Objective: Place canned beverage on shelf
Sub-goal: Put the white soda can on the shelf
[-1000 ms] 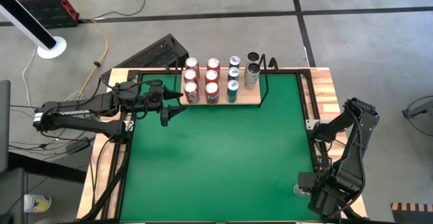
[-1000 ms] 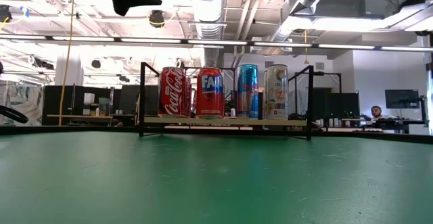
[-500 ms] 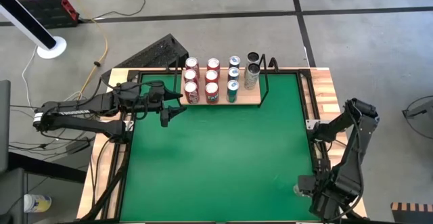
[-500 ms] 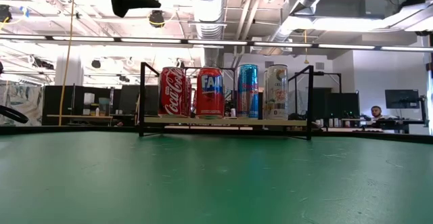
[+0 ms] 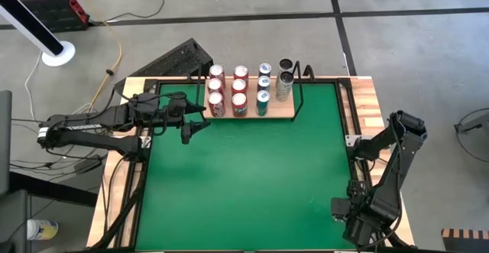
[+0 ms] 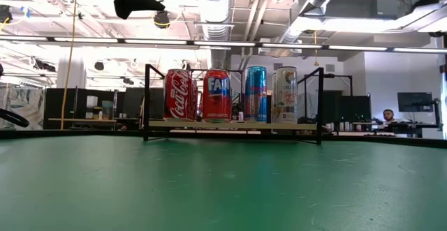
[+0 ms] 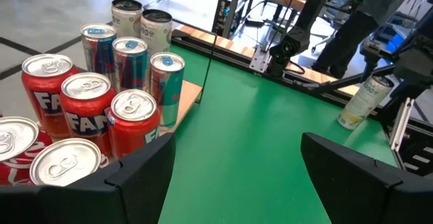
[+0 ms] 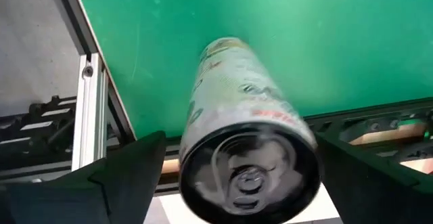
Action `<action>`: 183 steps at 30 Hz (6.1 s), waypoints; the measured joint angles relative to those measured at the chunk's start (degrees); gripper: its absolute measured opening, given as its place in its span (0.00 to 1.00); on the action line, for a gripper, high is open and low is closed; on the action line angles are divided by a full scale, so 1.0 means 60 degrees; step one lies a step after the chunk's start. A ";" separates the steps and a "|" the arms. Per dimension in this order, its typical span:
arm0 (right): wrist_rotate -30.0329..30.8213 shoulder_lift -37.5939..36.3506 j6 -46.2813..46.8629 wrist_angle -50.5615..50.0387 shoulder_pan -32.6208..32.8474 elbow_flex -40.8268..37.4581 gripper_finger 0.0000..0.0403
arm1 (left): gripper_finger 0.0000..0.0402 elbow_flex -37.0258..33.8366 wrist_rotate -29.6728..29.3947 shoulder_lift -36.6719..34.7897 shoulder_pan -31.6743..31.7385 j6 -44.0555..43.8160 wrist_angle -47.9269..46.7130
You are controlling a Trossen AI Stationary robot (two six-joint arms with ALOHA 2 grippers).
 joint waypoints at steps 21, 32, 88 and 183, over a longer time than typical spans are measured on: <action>-0.0746 -0.0248 -0.3516 -0.1763 -0.3288 0.1172 0.69 | 0.76 0.0000 -0.0273 -0.0007 0.0215 0.1074 0.0309; 0.1130 0.0020 -0.7538 -0.2093 -0.8983 0.2858 0.69 | 0.76 0.0287 0.1410 -0.0007 0.2038 0.2781 0.0810; 0.2256 0.2790 -1.5354 -0.2028 -1.4680 0.5227 0.69 | 0.76 0.0368 0.2264 0.0588 0.4925 0.1158 0.0784; 0.1971 0.2809 -1.5481 -0.1456 -1.4993 0.5355 0.80 | 0.76 0.0368 0.2750 0.0557 0.4925 0.1485 0.0308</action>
